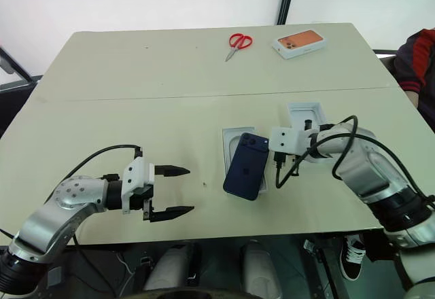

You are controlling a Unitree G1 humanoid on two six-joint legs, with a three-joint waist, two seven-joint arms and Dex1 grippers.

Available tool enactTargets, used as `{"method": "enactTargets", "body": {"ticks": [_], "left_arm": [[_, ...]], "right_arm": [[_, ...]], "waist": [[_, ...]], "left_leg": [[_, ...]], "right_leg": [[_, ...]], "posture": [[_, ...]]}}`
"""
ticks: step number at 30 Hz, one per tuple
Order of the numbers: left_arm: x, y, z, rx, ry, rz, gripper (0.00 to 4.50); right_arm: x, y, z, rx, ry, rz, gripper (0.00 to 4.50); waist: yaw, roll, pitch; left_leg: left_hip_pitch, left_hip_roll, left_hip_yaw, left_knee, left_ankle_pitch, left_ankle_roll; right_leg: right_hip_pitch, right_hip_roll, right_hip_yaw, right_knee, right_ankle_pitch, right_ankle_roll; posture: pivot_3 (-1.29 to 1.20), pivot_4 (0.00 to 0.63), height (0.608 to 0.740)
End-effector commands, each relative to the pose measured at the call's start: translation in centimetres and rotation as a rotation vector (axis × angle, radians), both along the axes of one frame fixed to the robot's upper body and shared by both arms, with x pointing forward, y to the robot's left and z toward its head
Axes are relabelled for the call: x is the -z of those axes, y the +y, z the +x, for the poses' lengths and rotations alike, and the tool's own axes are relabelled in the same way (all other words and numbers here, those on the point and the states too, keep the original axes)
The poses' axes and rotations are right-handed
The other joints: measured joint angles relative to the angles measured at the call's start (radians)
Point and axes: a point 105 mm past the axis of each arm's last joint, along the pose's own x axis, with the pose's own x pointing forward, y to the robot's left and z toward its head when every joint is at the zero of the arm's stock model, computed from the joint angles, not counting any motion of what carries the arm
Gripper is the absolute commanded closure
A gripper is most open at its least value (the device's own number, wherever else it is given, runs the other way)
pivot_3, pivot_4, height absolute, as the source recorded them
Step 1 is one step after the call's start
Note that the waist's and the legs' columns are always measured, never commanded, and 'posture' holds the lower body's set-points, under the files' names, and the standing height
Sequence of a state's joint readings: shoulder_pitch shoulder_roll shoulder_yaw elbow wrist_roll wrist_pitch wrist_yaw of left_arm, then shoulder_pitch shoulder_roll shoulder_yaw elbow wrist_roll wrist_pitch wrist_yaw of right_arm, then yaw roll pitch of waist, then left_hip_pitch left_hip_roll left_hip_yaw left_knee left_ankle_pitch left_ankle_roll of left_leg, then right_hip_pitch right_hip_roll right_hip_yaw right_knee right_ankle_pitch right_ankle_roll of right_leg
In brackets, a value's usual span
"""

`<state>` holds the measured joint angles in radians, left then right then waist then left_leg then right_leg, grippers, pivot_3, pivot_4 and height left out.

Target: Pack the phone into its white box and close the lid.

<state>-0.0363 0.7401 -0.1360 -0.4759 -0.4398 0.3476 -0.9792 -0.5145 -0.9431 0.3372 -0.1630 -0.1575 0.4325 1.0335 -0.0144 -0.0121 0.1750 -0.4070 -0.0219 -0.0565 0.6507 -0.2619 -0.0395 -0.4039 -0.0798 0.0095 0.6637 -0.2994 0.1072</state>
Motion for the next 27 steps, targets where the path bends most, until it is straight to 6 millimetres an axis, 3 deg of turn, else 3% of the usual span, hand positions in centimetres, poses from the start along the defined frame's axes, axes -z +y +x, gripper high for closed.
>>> {"method": "enactTargets", "body": {"ticks": [1, 16, 27], "left_arm": [[-0.7, -0.4, -0.4, 0.01, -0.029, -0.008, 0.03], [-0.7, -0.3, 0.1, -0.023, -0.03, -0.015, 0.03], [-0.8, -0.3, 0.4, -0.032, -0.039, -0.017, 0.03]], "right_arm": [[-1.8, 0.7, 0.9, -0.017, -0.075, 0.008, 4.5], [-2.4, 3.6, 1.6, -0.075, -0.116, 0.066, 4.5], [-3.1, 3.5, 1.5, -0.073, -0.146, 0.076, 4.5]], "waist": [[0.001, 0.0, 0.0], [0.001, 0.0, 0.0], [0.002, 0.0, 0.0]], "left_leg": [[0.0, 0.0, 0.0, 0.0, 0.0, 0.0], [0.0, 0.0, 0.0, 0.0, 0.0, 0.0], [0.0, 0.0, 0.0, 0.0, 0.0, 0.0]], "right_leg": [[0.0, 0.0, 0.0, 0.0, 0.0, 0.0], [0.0, 0.0, 0.0, 0.0, 0.0, 0.0], [0.0, 0.0, 0.0, 0.0, 0.0, 0.0]], "posture": [[0.0, 0.15, 0.74], [0.0, 0.15, 0.74], [0.0, 0.15, 0.74]]}}
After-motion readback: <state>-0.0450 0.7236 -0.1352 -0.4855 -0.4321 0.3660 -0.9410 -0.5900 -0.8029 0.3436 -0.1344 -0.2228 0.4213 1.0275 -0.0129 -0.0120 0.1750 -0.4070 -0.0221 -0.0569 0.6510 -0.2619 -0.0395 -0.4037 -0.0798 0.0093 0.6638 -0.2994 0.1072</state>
